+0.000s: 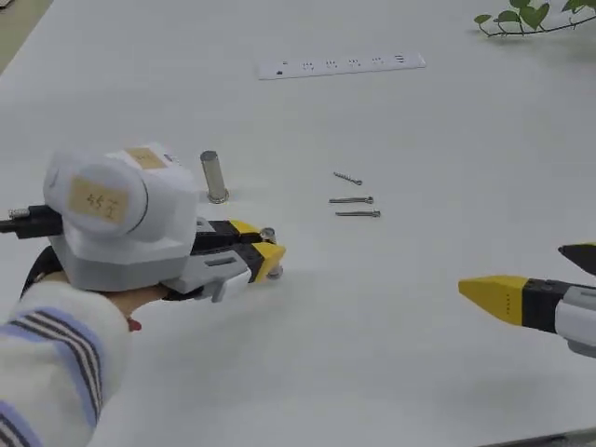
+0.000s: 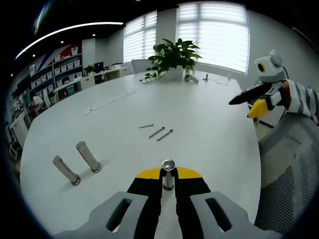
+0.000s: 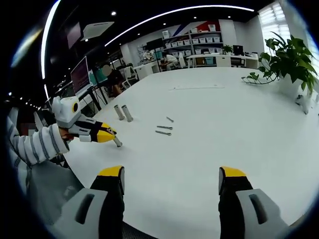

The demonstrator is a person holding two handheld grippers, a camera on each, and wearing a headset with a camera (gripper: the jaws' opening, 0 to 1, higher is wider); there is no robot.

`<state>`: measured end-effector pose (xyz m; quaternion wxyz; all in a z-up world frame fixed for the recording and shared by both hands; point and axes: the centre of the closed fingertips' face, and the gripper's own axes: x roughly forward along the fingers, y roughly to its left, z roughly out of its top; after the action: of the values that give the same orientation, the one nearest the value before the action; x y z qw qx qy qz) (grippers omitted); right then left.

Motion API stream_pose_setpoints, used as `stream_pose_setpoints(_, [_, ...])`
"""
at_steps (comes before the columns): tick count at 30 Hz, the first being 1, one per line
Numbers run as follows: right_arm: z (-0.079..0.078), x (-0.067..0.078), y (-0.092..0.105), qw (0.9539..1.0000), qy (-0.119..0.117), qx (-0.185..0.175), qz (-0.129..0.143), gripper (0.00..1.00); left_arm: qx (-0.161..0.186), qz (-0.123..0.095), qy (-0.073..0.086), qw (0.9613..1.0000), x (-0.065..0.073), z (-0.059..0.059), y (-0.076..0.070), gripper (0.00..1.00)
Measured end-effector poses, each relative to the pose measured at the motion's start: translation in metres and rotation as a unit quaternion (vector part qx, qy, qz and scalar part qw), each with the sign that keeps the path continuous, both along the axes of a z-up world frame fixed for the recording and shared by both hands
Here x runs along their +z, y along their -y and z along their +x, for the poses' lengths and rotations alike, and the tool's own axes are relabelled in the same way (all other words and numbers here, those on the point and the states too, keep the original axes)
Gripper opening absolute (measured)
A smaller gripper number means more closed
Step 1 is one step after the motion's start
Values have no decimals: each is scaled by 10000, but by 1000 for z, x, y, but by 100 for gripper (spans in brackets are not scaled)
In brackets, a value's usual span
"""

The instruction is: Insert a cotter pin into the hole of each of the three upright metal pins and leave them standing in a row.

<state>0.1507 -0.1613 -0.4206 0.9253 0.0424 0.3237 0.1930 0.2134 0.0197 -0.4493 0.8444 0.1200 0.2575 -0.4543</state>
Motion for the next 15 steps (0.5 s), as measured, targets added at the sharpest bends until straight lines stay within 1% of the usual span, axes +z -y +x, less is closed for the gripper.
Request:
stream_pose_setpoints(3, [-1, 1, -1, 10000, 10, 39, 2, 75, -1, 34, 23, 10000, -2, -1, 1, 5])
stream_pose_setpoints(5, [-1, 1, -1, 10000, 16, 55, 5, 75, 37, 4, -84, 10000, -3, -2, 1, 5])
stream_pose_setpoints(7, [-1, 2, -1, 10000, 30, 70, 8, 75, 3, 88, -17, 10000, -5, -2, 2, 5])
stream_pose_setpoints(10, [-1, 3, -2, 9999, 56, 82, 15, 75, -9, 132, -24, 9999, -7, -3, 2, 5])
stream_pose_setpoints(13, [-2, 4, -3, 9999, 83, 92, 17, 75, -34, 166, 2, 9999, -9, -5, 2, 5])
stream_pose_setpoints(15, [-2, 5, -3, 9999, 90, 87, 11, 75, 31, 135, -36, 9999, -10, -4, 2, 5])
